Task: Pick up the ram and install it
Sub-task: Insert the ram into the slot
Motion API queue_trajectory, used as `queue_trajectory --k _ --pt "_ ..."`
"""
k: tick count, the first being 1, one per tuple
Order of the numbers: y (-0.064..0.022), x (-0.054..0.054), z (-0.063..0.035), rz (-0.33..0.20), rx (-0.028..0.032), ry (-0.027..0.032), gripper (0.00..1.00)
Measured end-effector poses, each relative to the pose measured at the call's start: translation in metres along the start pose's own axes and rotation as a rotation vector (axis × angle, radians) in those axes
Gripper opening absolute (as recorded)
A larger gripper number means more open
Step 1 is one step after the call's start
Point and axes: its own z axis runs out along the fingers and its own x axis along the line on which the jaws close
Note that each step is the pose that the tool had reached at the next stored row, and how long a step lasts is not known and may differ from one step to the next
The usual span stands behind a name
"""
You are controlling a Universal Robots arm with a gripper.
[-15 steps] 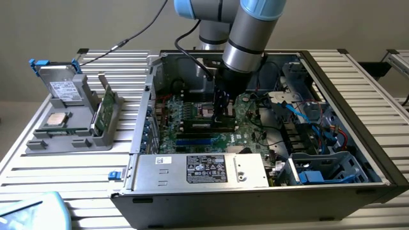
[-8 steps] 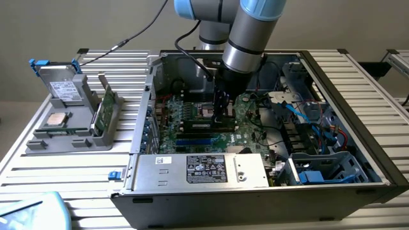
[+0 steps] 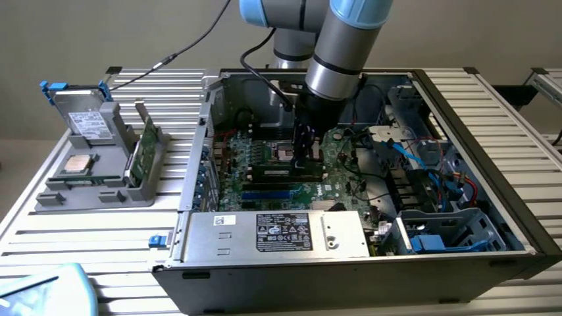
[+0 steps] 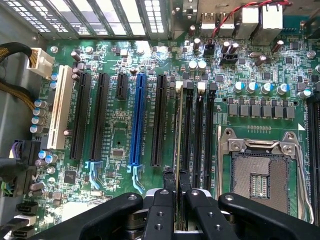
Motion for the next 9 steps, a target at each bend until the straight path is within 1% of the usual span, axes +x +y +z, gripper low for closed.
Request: queue_trajectory --k 9 --pt "-0.0004 -0.0005 0.0017 0.001 -0.0003 0.0035 0.14"
